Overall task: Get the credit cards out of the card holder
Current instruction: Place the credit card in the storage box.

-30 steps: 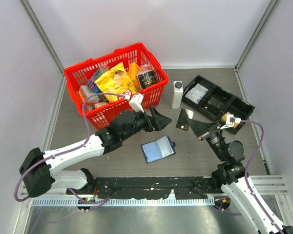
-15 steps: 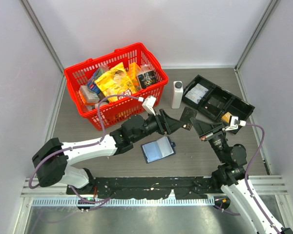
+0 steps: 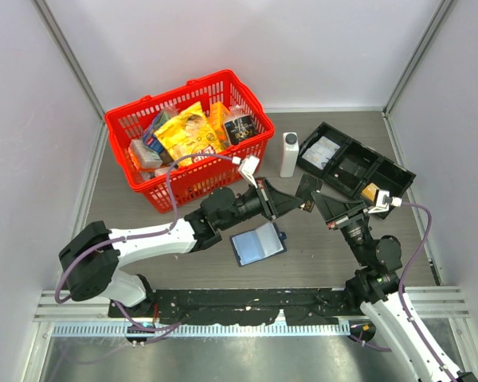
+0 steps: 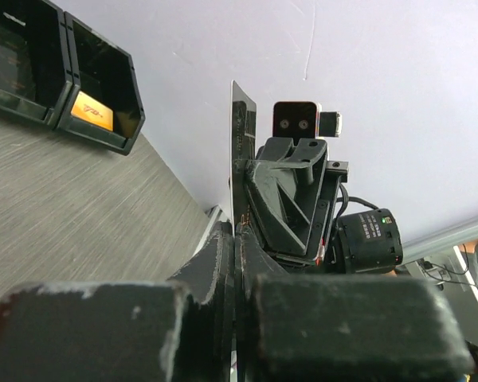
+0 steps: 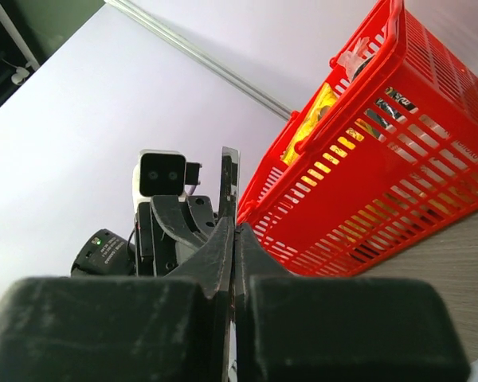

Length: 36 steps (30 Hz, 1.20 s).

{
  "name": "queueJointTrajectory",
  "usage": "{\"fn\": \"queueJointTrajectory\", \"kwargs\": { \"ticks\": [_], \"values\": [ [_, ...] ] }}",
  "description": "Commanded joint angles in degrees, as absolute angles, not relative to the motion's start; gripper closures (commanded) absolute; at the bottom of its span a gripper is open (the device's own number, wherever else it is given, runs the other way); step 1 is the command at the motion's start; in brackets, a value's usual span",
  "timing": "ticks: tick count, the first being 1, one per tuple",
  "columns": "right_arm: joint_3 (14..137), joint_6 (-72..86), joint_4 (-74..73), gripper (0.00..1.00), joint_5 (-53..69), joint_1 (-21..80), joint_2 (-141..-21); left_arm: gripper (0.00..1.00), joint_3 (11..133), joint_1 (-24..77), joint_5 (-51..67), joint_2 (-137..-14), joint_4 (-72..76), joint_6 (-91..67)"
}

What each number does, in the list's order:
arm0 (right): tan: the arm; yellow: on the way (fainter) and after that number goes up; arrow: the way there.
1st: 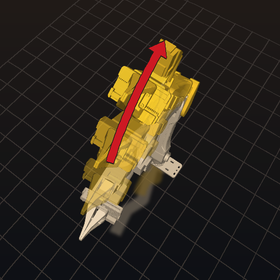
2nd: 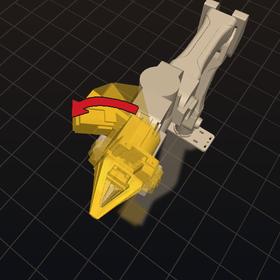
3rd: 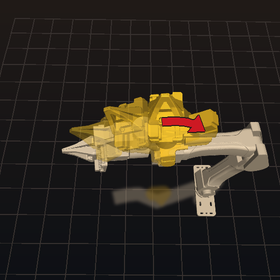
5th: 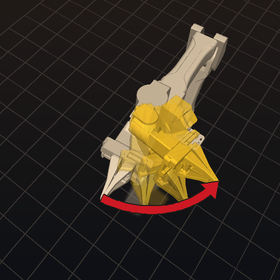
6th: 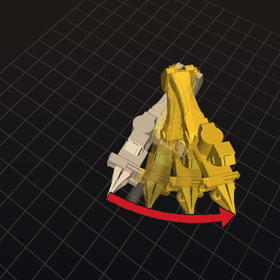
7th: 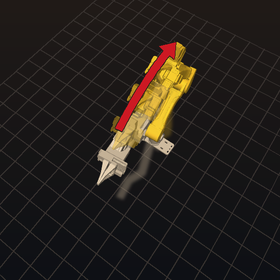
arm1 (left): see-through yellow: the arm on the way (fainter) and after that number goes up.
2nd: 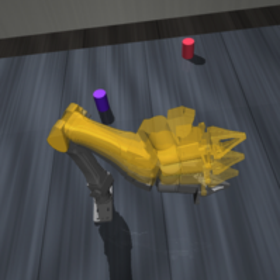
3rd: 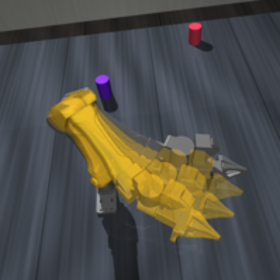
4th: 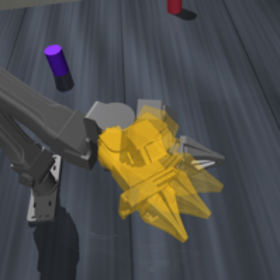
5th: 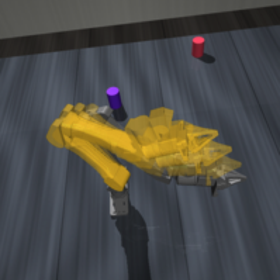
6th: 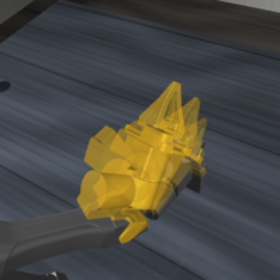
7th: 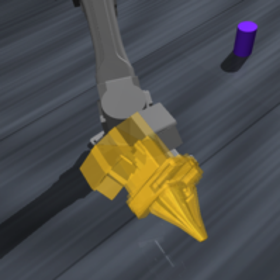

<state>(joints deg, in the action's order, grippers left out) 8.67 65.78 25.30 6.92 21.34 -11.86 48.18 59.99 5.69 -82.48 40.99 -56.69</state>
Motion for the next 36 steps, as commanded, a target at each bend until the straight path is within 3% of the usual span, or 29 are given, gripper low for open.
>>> {"fn": "queueJointTrajectory", "kwargs": {
  "ticks": [1,4,6,10,11,16,22,36],
  "values": [
    [8.88,66.18,28.39,0.93,7.29,21.53,-11.34,1.00,48.61,60.03,8.52,-81.74,43.96,-54.85],
    [9.75,63.73,25.06,0.64,8.43,21.36,-10.64,1.00,48.43,57.67,11.33,-79.29,37.73,-51.69],
    [11.24,59.78,20.58,0.52,9.83,21.45,-10.02,1.00,48.51,55.47,14.66,-77.35,32.28,-48.80],
    [17.12,48.80,8.81,0.47,11.77,21.45,-9.32,1.00,52.98,51.60,21.70,-73.40,11.67,-36.52],
    [18.18,42.95,5.13,0.41,12.56,21.45,-9.49,1.00,54.83,51.24,22.75,-72.78,2.90,-32.47],
    [28.82,25.44,-8.24,0.40,21.51,21.45,-15.01,1.00,64.41,51.15,26.53,-72.42,-21.14,-13.13],
    [37.52,12.41,-19.58,0.39,39.71,21.45,-25.39,1.00,74.17,51.15,33.65,-74.09,-38.65,2.52],
    [38.85,12.03,-11.79,0.45,57.30,21.36,-33.13,1.00,86.74,51.33,43.06,-81.38,-52.47,11.69]
  ]
}}
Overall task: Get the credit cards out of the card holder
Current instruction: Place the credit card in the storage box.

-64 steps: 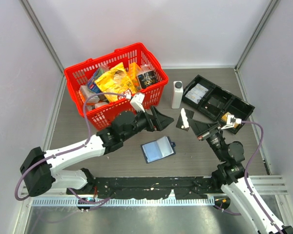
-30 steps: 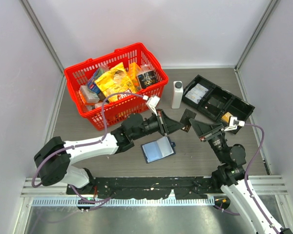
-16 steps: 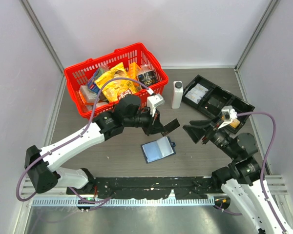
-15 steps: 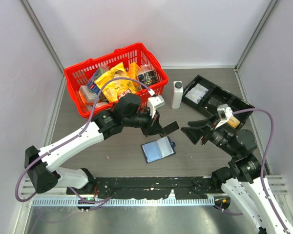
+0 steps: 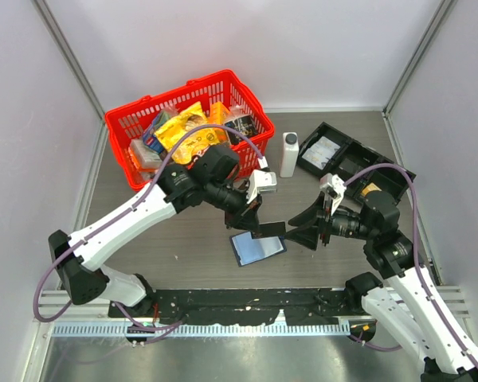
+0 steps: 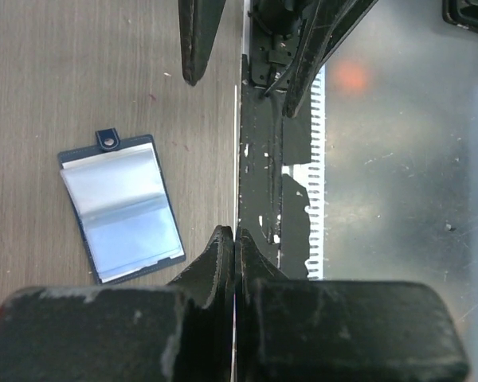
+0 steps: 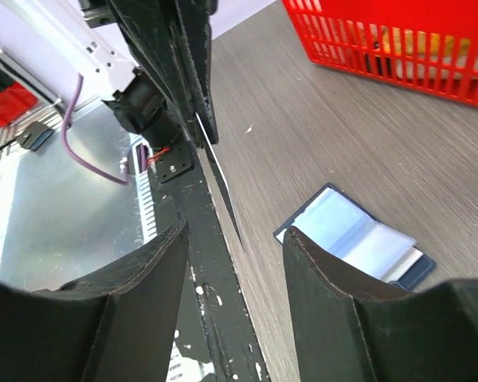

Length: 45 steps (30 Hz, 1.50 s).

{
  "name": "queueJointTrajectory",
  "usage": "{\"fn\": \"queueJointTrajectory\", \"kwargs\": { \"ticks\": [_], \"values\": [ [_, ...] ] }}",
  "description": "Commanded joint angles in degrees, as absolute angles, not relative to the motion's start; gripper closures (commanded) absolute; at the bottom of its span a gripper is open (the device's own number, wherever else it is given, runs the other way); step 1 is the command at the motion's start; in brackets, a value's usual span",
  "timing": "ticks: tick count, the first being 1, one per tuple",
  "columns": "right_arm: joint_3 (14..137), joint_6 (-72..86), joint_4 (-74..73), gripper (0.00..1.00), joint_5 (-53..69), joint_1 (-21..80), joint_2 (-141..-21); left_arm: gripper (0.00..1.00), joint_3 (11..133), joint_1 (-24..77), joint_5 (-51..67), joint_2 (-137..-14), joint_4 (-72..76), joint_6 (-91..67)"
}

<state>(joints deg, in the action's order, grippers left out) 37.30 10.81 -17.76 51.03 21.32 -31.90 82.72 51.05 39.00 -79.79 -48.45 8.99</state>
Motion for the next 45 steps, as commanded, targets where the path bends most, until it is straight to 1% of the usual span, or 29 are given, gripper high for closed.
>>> {"fn": "queueJointTrajectory", "kwargs": {
  "ticks": [1,6,10,12,13,15,17,18,19,21,22,23,25,27,31,32,36,39,43,45],
  "values": [
    [38.76,13.35,-9.60,0.46,57.48,21.44,-33.22,1.00,87.27,51.42,43.50,-81.73,-52.82,11.78],
    [37.79,16.17,-5.54,0.54,58.88,21.45,-34.80,1.00,88.24,51.68,44.82,-82.53,-51.86,11.25],
    [37.97,16.96,-4.66,0.67,60.38,21.45,-36.21,1.00,89.21,51.77,46.23,-83.41,-52.82,11.42],
    [38.14,17.14,-4.66,0.78,61.08,21.53,-36.74,1.00,89.56,51.85,45.88,-83.50,-52.73,11.60],
    [38.14,17.23,-4.75,0.86,61.43,21.53,-37.00,1.00,89.73,51.77,45.79,-83.41,-52.65,11.60],
    [38.41,17.40,-5.01,0.99,62.05,21.53,-37.18,1.00,89.91,51.77,45.18,-83.23,-52.56,11.78],
    [38.50,17.31,-5.45,0.99,61.96,21.62,-37.26,1.00,89.91,51.68,43.60,-82.62,-52.21,11.78],
    [38.58,17.31,-6.06,0.99,61.61,21.53,-37.44,0.94,89.74,51.51,42.20,-82.27,-51.60,11.08],
    [38.76,17.31,-6.59,0.99,60.65,21.45,-37.96,0.83,89.39,51.24,39.75,-81.22,-50.72,9.68],
    [39.02,17.40,-8.08,0.99,56.98,21.45,-38.84,0.58,88.07,50.02,33.17,-79.20,-47.22,5.82],
    [39.11,17.32,-8.96,0.99,56.00,21.45,-39.20,0.42,86.67,48.88,28.96,-77.71,-45.20,3.89],
    [39.46,17.31,-9.40,0.99,53.99,21.45,-40.16,0.29,84.92,47.65,25.52,-75.61,-42.65,1.69],
    [40.42,16.96,-11.07,0.99,51.60,21.45,-41.74,0.12,80.71,44.75,17.53,-71.04,-37.29,-2.52],
    [41.65,16.35,-13.09,0.99,48.44,21.36,-43.41,0.01,76.49,42.20,6.66,-66.03,-31.84,-5.00],
    [45.69,13.63,-19.15,0.99,38.69,19.87,-47.89,0.00,69.36,40.26,-12.09,-58.11,-26.29,-8.08],
    [46.31,13.45,-20.81,0.99,34.50,19.52,-49.03,0.00,68.39,39.73,-17.18,-56.88,-25.58,-8.69],
    [49.56,12.39,-23.63,0.99,24.20,16.35,-52.55,0.00,66.28,36.57,-30.21,-52.83,-24.53,-8.79],
    [51.76,12.04,-24.61,0.99,18.65,10.40,-54.49,0.00,62.94,34.29,-32.86,-49.05,-20.76,-8.00],
    [53.52,12.57,-24.35,0.99,16.61,-1.47,-57.65,0.00,59.33,32.79,-35.41,-45.71,-16.53,-6.25],
    [54.05,14.23,-23.91,0.99,14.95,-6.23,-60.46,0.00,57.84,32.17,-39.18,-43.78,-14.16,-4.32]
  ]
}}
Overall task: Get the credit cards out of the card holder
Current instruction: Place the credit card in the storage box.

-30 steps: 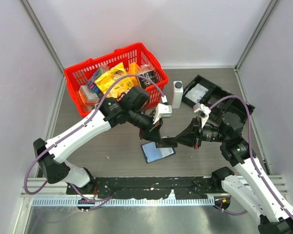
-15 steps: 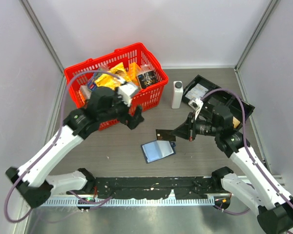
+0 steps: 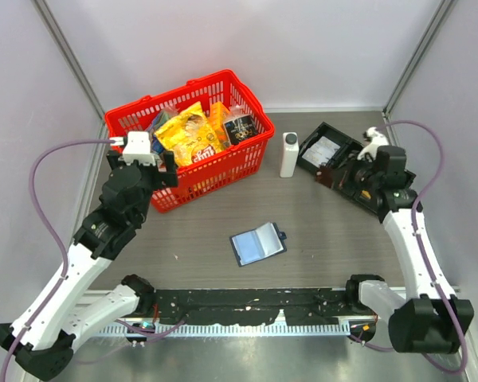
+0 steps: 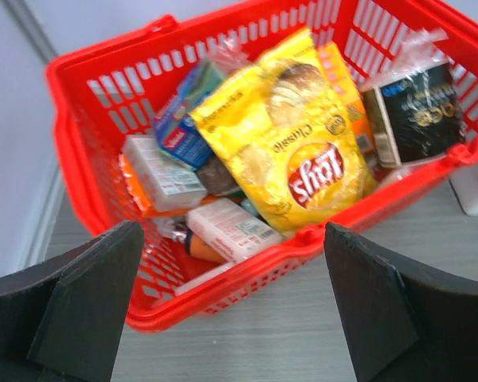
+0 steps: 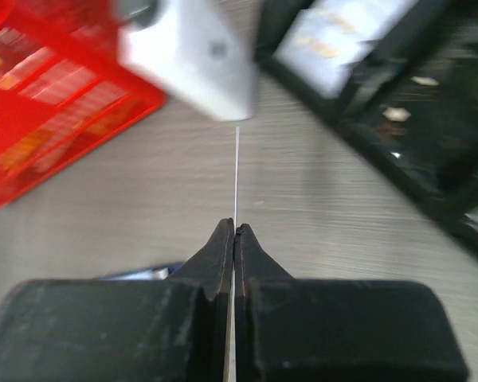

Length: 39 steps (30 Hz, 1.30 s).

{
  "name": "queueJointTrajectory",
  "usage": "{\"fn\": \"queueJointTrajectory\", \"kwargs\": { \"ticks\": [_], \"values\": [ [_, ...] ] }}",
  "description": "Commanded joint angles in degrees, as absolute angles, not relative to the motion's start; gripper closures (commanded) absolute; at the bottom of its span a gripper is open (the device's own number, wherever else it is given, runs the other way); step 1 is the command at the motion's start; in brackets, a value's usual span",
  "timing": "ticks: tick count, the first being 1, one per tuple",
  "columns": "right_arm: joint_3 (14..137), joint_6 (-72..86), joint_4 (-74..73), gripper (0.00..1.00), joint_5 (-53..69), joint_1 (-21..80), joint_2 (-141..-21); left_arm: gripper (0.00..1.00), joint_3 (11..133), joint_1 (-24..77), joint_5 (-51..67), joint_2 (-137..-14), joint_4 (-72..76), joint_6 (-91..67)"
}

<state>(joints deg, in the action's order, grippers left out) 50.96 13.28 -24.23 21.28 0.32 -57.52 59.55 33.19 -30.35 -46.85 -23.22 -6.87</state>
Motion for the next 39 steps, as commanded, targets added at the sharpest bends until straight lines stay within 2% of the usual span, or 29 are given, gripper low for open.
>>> {"fn": "queueJointTrajectory", "kwargs": {
  "ticks": [1,4,7,14,25,27,31,32,34,39],
  "values": [
    [53.79,15.63,-23.38,0.99,14.85,-9.02,-61.16,0.00,56.79,31.91,-41.46,-42.46,-12.24,-3.00],
    [52.74,18.10,-18.83,0.99,13.37,-12.30,-64.58,0.01,51.09,29.80,-46.83,-38.16,-4.51,1.30],
    [54.48,18.28,-16.97,0.99,13.97,-14.58,-69.33,0.00,48.96,26.90,-46.94,-35.25,-1.15,1.32],
    [62.13,16.61,-14.59,0.99,18.89,-15.29,-82.95,0.00,49.13,24.00,-44.30,-35.51,-2.20,0.35],
    [68.47,15.65,-16.61,0.99,28.12,-18.45,-96.58,0.00,46.15,21.71,-46.32,-31.03,2.54,-1.50],
    [68.64,15.82,-16.70,0.95,28.83,-18.89,-98.08,0.00,45.18,21.45,-46.06,-30.15,3.86,-1.49],
    [68.91,16.34,-17.31,0.72,27.25,-19.51,-98.53,0.00,44.56,20.66,-44.92,-29.18,4.48,-1.76],
    [68.99,16.35,-17.58,0.65,24.98,-19.51,-98.09,0.00,44.39,20.22,-44.74,-28.92,4.57,-2.02],
    [69.17,16.61,-19.06,0.56,19.73,-19.60,-94.77,0.00,44.21,19.60,-45.35,-28.48,4.83,-2.28],
    [68.30,18.80,-21.01,0.41,5.13,-19.60,-84.30,0.00,43.42,18.46,-46.14,-26.90,6.24,-2.64]
  ]
}}
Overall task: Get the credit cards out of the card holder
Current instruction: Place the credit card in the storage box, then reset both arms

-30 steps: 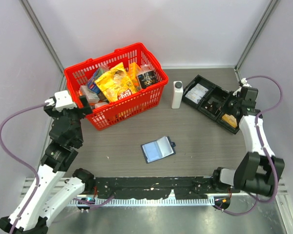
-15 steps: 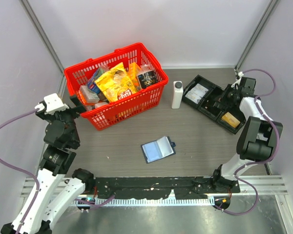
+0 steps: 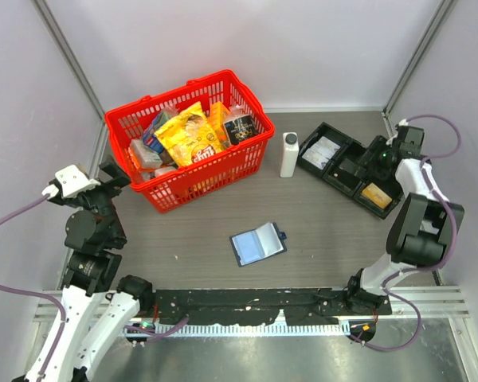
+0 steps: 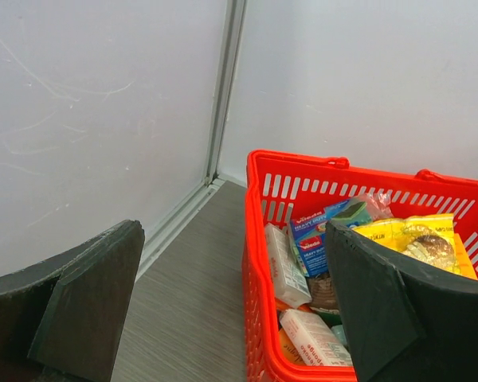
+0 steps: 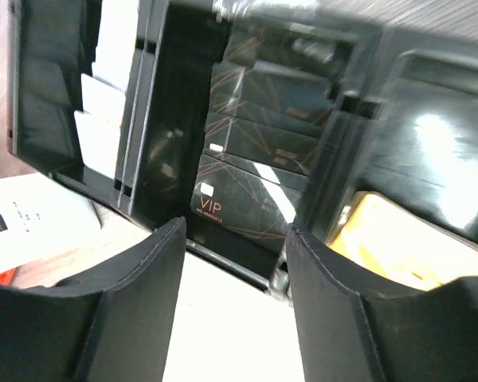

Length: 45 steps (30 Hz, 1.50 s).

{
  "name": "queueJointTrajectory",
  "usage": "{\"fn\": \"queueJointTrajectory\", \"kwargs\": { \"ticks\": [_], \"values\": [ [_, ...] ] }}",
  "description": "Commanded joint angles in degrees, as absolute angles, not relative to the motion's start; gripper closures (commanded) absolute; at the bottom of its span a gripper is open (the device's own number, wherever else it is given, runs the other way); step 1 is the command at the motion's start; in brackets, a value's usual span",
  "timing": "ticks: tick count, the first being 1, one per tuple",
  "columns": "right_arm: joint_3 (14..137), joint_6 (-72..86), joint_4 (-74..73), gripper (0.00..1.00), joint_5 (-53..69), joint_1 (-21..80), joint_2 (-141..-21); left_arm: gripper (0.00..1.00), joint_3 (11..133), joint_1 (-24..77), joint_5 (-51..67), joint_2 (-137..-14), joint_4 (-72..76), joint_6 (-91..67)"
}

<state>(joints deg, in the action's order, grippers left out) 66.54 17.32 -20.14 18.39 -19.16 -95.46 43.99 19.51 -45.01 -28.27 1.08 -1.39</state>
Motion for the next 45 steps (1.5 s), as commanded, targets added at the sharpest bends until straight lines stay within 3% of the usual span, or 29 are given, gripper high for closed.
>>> {"fn": "queueJointTrajectory", "kwargs": {
  "ticks": [1,4,10,19,25,36,45],
  "values": [
    [67.86,19.33,-20.66,0.39,3.79,-19.60,-80.11,0.00,43.50,18.28,-46.14,-26.72,6.07,-2.64],
    [66.10,20.48,-19.95,0.30,0.18,-19.60,-72.00,0.00,43.59,18.02,-46.49,-26.11,6.06,-2.37],
    [61.71,21.18,-19.43,0.25,-5.69,-18.20,-50.05,0.00,44.65,17.58,-47.37,-22.51,4.14,-3.60],
    [49.07,10.38,-13.19,0.18,-30.56,-1.50,-26.47,0.00,41.23,17.58,-43.86,-10.56,-3.24,-7.64],
    [36.59,7.21,-6.69,0.18,-33.39,4.04,-11.45,0.00,37.54,17.58,-44.38,-4.84,-9.13,-10.63],
    [23.39,8.71,4.21,0.18,-33.92,5.71,-1.32,0.00,35.51,17.40,-41.84,-7.55,-11.33,-14.85],
    [22.06,8.17,4.92,0.18,-35.77,8.87,-0.26,0.00,35.60,15.21,-38.33,-11.07,-11.60,-14.50]
  ]
}}
